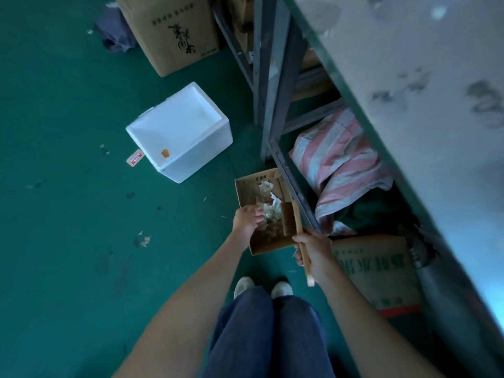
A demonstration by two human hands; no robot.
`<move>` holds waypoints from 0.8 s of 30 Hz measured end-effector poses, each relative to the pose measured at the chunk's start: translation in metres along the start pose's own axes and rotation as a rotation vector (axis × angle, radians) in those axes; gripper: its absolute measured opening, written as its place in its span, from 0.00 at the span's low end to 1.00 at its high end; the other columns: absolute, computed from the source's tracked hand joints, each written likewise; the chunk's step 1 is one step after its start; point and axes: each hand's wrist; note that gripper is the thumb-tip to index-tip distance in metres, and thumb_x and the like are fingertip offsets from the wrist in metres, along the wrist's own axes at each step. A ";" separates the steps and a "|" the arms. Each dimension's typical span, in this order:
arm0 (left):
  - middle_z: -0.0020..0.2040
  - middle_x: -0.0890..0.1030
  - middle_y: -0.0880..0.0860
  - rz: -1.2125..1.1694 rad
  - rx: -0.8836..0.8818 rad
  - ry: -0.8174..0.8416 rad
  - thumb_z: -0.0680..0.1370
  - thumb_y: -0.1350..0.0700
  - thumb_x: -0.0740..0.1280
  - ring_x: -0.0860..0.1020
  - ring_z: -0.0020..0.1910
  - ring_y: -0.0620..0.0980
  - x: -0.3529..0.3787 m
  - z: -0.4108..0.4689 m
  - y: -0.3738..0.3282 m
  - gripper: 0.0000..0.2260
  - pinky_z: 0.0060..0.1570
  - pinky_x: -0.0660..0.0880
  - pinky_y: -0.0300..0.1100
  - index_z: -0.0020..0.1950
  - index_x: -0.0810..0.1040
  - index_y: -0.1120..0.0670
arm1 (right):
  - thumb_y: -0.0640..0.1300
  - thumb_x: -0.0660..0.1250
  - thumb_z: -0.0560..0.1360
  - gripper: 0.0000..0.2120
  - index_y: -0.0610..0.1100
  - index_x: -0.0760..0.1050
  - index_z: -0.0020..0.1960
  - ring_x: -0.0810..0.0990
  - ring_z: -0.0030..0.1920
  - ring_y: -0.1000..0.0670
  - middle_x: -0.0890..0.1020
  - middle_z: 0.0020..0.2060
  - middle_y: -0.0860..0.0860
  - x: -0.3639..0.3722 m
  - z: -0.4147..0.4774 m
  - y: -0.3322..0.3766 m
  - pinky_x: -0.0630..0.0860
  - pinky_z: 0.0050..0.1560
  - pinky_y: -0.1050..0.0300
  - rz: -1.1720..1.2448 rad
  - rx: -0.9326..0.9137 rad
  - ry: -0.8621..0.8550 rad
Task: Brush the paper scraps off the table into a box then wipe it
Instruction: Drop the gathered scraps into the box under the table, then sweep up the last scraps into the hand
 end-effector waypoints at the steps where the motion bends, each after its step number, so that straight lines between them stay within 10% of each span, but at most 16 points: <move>1: 0.61 0.77 0.66 -0.016 -0.005 0.004 0.81 0.63 0.57 0.76 0.62 0.63 -0.003 -0.018 -0.008 0.13 0.56 0.73 0.46 0.62 0.73 0.67 | 0.32 0.65 0.72 0.17 0.40 0.77 0.60 0.69 0.18 0.53 0.73 0.28 0.46 0.001 -0.014 0.005 0.64 0.20 0.64 0.019 0.014 0.009; 24: 0.50 0.83 0.51 0.001 0.264 0.035 0.80 0.58 0.58 0.80 0.52 0.49 -0.069 -0.310 -0.080 0.10 0.54 0.75 0.41 0.56 0.78 0.57 | 0.31 0.66 0.71 0.17 0.45 0.78 0.56 0.69 0.22 0.49 0.76 0.30 0.44 -0.045 -0.325 0.052 0.65 0.23 0.59 0.174 -0.230 0.213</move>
Point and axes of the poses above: each hand's wrist, its own z-axis towards the middle knuckle, its own x-axis out of the palm, y = z × x
